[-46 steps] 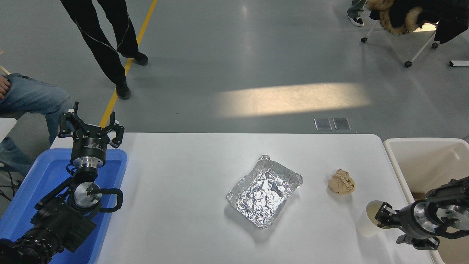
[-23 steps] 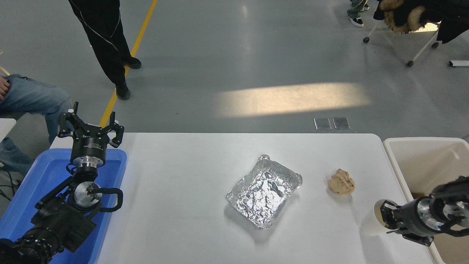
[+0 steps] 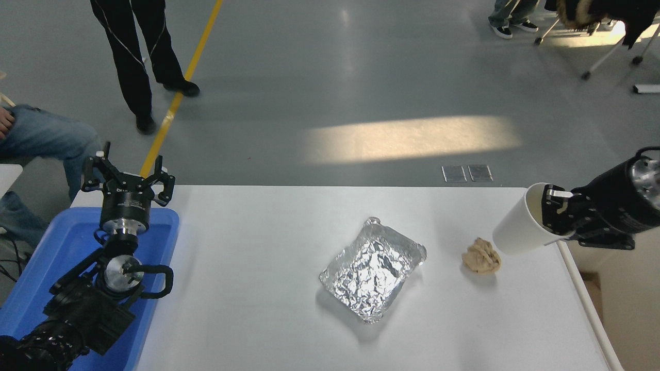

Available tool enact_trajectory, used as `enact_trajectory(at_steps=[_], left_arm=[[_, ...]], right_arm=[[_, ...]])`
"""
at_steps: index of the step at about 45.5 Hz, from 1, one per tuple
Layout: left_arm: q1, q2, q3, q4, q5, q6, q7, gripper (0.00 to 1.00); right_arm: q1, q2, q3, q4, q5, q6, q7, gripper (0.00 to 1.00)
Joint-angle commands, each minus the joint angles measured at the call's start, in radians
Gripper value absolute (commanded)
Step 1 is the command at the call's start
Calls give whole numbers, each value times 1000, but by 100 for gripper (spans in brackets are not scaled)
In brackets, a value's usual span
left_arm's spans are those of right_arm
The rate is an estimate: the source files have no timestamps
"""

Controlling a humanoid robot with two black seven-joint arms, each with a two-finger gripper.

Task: Pick up paper cup place in dustbin

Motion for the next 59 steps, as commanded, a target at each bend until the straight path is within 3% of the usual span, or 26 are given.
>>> enact_trajectory(at_steps=[1,14,24,40,45,52,59], left_arm=[[1,0,0,1,-1,0,-1,99],[1,0,0,1,-1,0,-1,99],[1,0,0,-1,-1,0,-1,99],[1,0,0,1,-1,0,-1,99],[1,0,0,1,-1,0,-1,99],[0,0,0,1,-1,0,-1,99],[1,0,0,1,-1,0,-1,99]], right_arm=[[303,86,-44,21,32,135,4,0],[330,97,-46,21,35,135,5,0],[62,28,-108,4,-20,135,-1,0],[-519,-95,-109,-265,-1,-331,-1,0],[-742,-118,-43,-400,89,-475,-1,0],[-1038,-139,106,-625,242,-554,-1,0],[-1309,-142,302,-802,287,-632,-1,0]])
